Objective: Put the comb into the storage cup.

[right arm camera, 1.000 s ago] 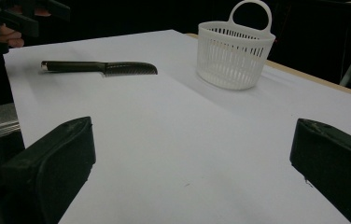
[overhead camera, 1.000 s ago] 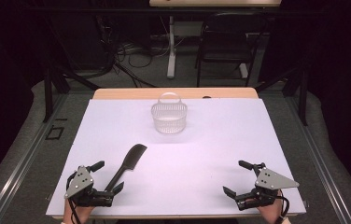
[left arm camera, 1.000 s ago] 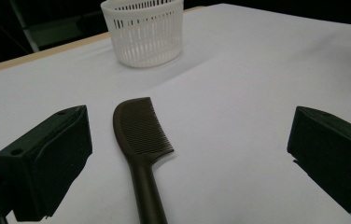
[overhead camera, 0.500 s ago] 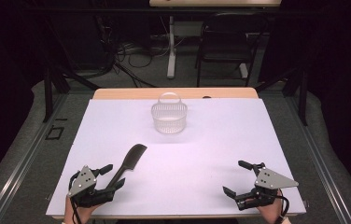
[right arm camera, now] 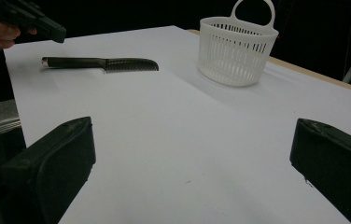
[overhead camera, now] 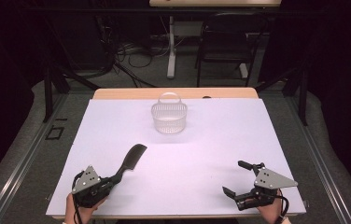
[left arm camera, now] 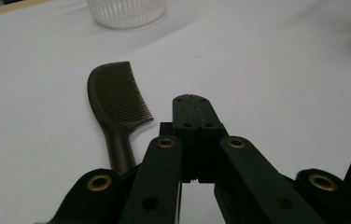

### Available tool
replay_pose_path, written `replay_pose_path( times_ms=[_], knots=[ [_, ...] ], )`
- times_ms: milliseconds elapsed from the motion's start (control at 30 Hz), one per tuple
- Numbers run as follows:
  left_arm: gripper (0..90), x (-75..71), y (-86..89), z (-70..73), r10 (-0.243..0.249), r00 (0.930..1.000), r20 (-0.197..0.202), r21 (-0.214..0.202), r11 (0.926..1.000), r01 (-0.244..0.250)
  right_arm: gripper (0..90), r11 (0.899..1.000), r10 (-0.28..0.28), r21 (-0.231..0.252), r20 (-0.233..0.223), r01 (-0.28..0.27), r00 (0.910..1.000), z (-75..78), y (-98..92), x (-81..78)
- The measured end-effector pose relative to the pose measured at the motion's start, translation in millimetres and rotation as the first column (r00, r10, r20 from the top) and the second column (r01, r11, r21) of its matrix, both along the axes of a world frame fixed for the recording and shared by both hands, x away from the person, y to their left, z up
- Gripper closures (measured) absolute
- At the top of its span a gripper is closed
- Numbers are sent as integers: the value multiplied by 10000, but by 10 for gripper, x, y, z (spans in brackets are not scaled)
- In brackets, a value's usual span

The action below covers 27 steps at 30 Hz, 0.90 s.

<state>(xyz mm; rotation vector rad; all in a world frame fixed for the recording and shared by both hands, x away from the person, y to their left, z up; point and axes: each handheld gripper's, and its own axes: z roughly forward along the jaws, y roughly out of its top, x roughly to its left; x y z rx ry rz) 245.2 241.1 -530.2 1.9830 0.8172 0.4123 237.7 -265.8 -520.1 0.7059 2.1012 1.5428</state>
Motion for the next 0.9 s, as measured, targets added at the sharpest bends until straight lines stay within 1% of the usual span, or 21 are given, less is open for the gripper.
replay_pose_path(
  times_ms=[33,67,100,133,167,200,333,367,400,467,600,667,700,800,833,900],
  knots=[
    [900,5,-1,-6,17,9999,-121,33,10000,-17,0,10000,-6,-3,-3,6,10000,-1,0,1],
    [900,19,-5,-19,1,9994,-346,106,9999,3,0,10000,0,-23,-27,0,10000,0,0,1],
    [900,19,-5,-19,1,9994,-346,106,9999,3,0,10000,-8,-3,-18,8,10000,-1,0,1],
    [900,25,-9,-25,28,9988,-498,185,9998,-18,0,10000,-13,10,-31,13,10000,0,0,0],
    [900,35,-9,-38,48,9972,-743,305,9995,-25,0,10000,-10,0,-24,10,10000,0,0,0],
    [900,35,-9,-38,48,9972,-743,305,9995,-25,0,10000,-8,-11,-23,8,10000,0,1,-1],
    [900,63,-5,-62,154,9916,-1283,486,9988,-92,0,10000,5,-9,-32,-5,10000,0,-2,0],
    [900,68,-5,-65,115,9905,-1368,581,9983,-35,0,10000,5,-16,-37,-5,10000,-1,-1,1],
    [900,67,-15,-72,9,9881,-1538,685,9976,98,0,10000,8,-25,-12,-8,10000,0,-1,0],
    [900,70,-18,-77,-78,9871,-1599,693,9974,191,0,10000,23,-9,-35,-23,10000,1,2,-7],
    [900,79,-32,-92,-125,9817,-1902,905,9954,302,0,10000,34,-44,-23,-34,10000,1,1,-1],
    [900,83,-40,-98,-49,9796,-2011,1182,9926,293,0,10000,31,-55,-11,-31,10000,1,2,-2],
    [900,85,-41,-101,12,9789,-2045,1256,9918,250,0,10000,22,-37,-26,-22,10000,1,0,-1],
    [900,86,-42,-107,145,9770,-2130,1343,9908,146,0,10000,32,-55,-24,-33,10000,1,-1,-3],
    [900,97,-33,-109,222,9763,-2153,1453,9893,96,0,10000,19,-6,-60,-19,10000,1,0,-7],
    [900,103,-32,-115,286,9754,-2188,1479,9890,42,0,10000,15,-7,-81,-15,10000,-4,-2,2]
  ],
)
